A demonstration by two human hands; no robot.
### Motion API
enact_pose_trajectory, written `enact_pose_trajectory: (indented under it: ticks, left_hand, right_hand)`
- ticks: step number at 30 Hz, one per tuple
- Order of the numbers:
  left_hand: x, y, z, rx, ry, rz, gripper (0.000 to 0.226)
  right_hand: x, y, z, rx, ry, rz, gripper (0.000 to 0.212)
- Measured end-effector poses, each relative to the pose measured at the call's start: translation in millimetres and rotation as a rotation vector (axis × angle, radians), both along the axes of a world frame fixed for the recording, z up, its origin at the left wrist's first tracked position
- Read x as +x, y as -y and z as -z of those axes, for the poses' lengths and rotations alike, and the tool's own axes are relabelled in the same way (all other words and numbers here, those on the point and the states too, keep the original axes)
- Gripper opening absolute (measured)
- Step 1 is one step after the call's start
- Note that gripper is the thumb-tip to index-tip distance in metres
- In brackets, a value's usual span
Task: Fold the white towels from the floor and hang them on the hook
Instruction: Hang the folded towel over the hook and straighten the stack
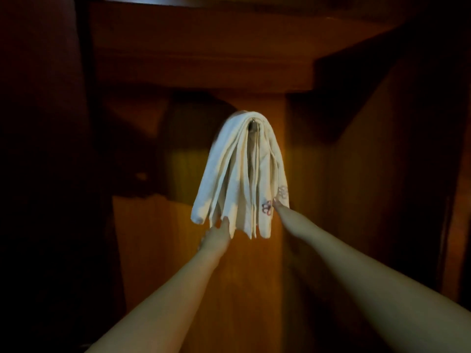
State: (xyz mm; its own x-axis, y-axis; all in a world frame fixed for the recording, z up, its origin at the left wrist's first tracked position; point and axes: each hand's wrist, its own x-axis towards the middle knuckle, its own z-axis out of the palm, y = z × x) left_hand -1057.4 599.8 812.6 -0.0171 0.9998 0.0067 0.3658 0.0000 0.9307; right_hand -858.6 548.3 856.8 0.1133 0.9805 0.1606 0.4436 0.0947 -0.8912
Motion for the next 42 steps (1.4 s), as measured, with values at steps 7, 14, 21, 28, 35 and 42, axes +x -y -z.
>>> enact_pose_trajectory:
  ticks: [7, 14, 21, 28, 35, 42]
  left_hand:
    - [-46, 89, 40, 0.147, -0.4, 0.293, 0.06]
    - [-66, 170, 93, 0.252, -0.796, 0.667, 0.069]
    - [-20, 248, 183, 0.237, -0.816, 0.997, 0.065]
    - [61, 315, 258, 0.035, -0.735, 1.164, 0.059]
    - [187, 386, 338, -0.059, -0.75, 1.329, 0.056]
    - [314, 428, 391, -0.205, -0.806, 1.406, 0.056]
  right_hand:
    - [-36, 113, 56, -0.089, 0.185, 0.137, 0.057]
    - [-49, 241, 160, -0.317, 0.374, 0.227, 0.068]
    - [-28, 390, 269, -0.487, 0.52, 0.312, 0.08]
    - [-4, 504, 355, -0.616, 0.29, 0.591, 0.072]
    - [69, 605, 437, -0.791, 0.124, 0.818, 0.072]
    - [172, 670, 494, -0.952, 0.032, 0.873, 0.074]
